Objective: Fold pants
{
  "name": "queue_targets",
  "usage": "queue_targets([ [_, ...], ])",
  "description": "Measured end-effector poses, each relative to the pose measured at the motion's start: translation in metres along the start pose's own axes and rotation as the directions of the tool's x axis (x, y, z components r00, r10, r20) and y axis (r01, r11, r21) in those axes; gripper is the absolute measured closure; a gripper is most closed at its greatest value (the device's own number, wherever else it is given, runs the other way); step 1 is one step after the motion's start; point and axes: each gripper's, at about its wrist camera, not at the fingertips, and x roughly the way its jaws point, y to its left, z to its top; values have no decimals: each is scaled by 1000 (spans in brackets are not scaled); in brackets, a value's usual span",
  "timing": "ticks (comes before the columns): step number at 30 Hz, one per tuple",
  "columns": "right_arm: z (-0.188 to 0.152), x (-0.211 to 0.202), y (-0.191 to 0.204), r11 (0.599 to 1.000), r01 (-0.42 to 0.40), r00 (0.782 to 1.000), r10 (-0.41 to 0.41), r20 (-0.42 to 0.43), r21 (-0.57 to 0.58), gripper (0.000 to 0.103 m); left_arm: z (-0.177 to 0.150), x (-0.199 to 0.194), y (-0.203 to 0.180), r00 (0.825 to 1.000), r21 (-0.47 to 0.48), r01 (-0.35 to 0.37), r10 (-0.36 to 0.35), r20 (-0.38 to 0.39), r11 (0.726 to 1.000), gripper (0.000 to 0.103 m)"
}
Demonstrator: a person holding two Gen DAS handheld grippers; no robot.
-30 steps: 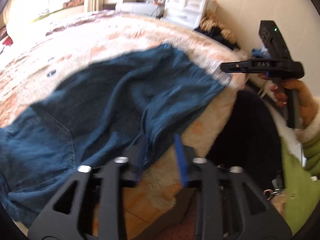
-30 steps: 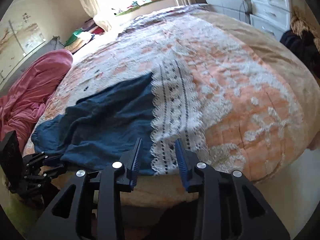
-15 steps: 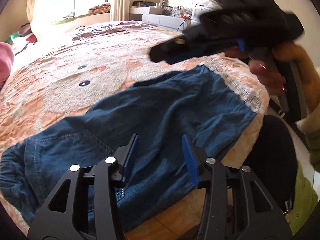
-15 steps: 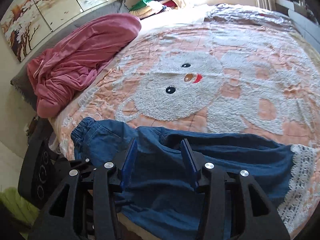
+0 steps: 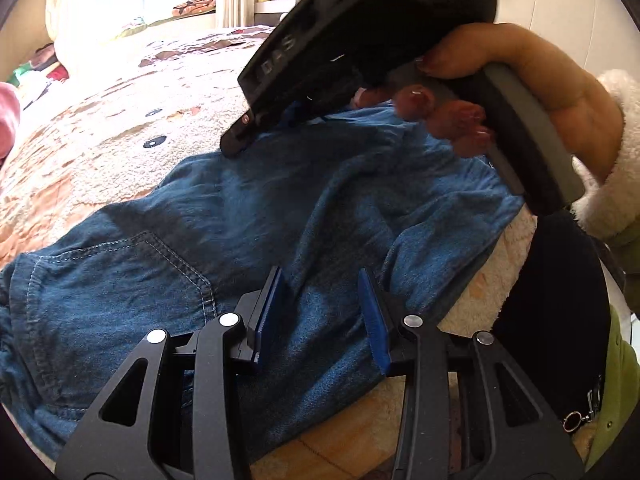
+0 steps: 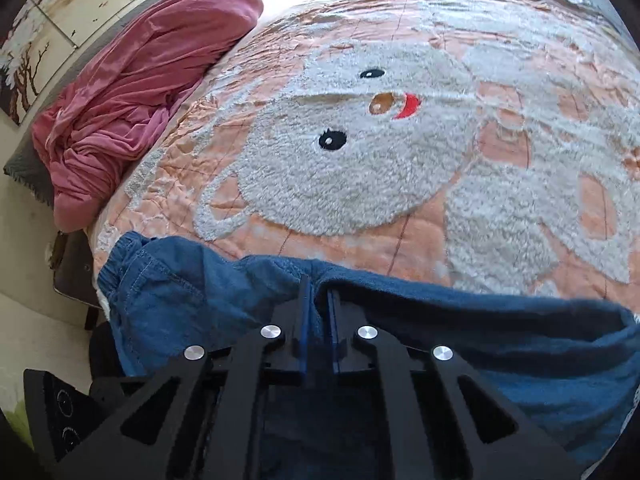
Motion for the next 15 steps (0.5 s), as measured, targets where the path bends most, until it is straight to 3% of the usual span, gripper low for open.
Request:
queue_targets([
  [5, 26, 1, -21, 996, -34, 997, 28, 70, 87, 99, -1, 3, 2, 1000, -11, 10, -10, -6, 1000, 72],
  [12, 52, 11, -37, 993, 41, 994, -52, 98, 111, 102, -2, 5, 4, 1000, -17, 20, -20, -2, 1000, 72],
  [15, 48, -7, -49, 990, -31, 992, 13, 127, 139, 99, -1, 3, 7, 999, -24, 34, -34, 7, 999, 71],
])
